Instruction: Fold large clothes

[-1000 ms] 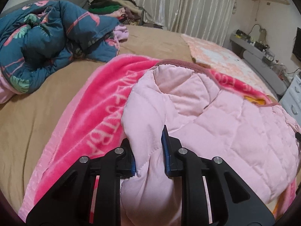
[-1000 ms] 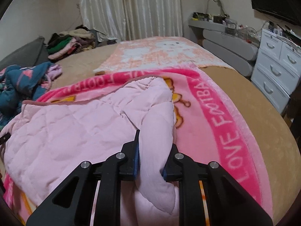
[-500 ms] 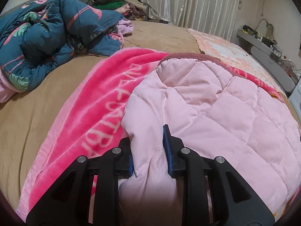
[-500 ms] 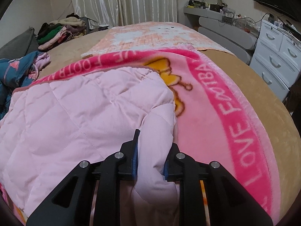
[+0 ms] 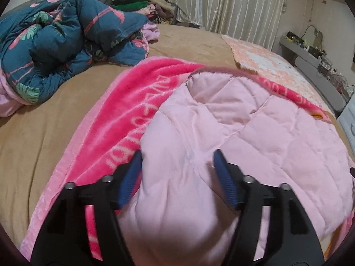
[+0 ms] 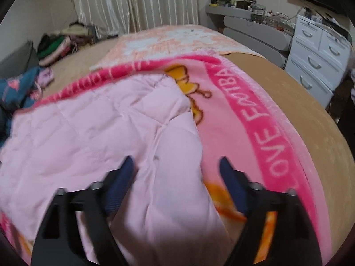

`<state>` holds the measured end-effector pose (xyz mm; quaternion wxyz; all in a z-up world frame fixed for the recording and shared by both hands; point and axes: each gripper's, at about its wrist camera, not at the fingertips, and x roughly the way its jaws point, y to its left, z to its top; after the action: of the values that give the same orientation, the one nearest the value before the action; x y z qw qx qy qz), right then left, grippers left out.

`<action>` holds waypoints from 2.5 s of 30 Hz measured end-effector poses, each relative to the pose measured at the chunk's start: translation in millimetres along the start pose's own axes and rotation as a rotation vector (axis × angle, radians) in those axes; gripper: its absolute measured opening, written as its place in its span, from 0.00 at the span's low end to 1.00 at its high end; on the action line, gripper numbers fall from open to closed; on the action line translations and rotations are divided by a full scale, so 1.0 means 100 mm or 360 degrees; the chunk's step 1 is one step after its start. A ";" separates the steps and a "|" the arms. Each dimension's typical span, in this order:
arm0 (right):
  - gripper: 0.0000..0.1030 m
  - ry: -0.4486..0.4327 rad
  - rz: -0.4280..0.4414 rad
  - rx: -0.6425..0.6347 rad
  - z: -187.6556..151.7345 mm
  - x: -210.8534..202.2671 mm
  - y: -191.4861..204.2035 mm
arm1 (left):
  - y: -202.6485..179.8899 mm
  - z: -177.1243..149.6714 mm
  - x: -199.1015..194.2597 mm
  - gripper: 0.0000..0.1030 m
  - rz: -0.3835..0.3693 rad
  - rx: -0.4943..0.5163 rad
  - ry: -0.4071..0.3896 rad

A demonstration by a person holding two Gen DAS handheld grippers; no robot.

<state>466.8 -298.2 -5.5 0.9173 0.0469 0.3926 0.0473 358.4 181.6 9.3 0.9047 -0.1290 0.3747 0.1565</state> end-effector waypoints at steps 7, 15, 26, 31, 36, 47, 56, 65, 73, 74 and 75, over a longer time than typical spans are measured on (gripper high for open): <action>0.96 -0.0136 0.0193 0.0056 -0.17 -0.67 -0.06 | 0.00 -0.09 -0.49 0.91 -0.0039 0.0002 -0.0072; 0.96 -0.0173 0.0274 0.0082 -0.47 -1.14 -0.08 | -0.02 -0.35 -0.86 0.91 -0.0074 0.0011 -0.0067; 0.96 -0.0074 0.0268 0.0199 -0.89 -1.14 -0.14 | 0.12 -0.74 -0.85 0.91 -0.0082 -0.0073 0.0036; 0.96 0.0010 0.0204 0.0290 -1.03 -0.98 -0.16 | 0.28 -0.89 -0.61 0.91 -0.0283 -0.0347 0.0211; 0.96 0.0074 0.0241 0.0416 -1.07 -0.81 -0.18 | 0.36 -0.88 -0.39 0.91 -0.0399 -0.0549 0.0286; 0.96 0.0155 0.0442 0.0751 -0.96 -0.29 -0.27 | 0.28 -0.81 0.08 0.92 -0.0423 -0.0702 0.0318; 0.96 0.0165 0.0522 0.0798 -0.90 0.02 -0.21 | 0.15 -0.81 0.30 0.92 -0.0451 -0.0735 0.0313; 0.91 0.0138 0.0588 0.0775 -0.80 0.16 -0.16 | 0.15 -0.78 0.39 0.91 -0.0466 -0.0743 0.0278; 0.55 0.0060 0.0591 0.0566 -0.68 -0.02 -0.03 | -0.06 -0.63 0.13 0.52 -0.0399 -0.0545 0.0167; 0.50 0.0050 0.0585 0.0535 -0.67 -0.05 -0.01 | -0.11 -0.61 0.08 0.47 -0.0381 -0.0502 0.0145; 0.47 0.0045 0.0574 0.0491 -0.64 -0.09 0.03 | -0.14 -0.59 0.04 0.43 -0.0370 -0.0469 0.0130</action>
<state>414.4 -293.5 -42.5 0.8704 0.2552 0.3932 0.1504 328.8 148.9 -32.6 0.8721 -0.3086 0.3667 0.0989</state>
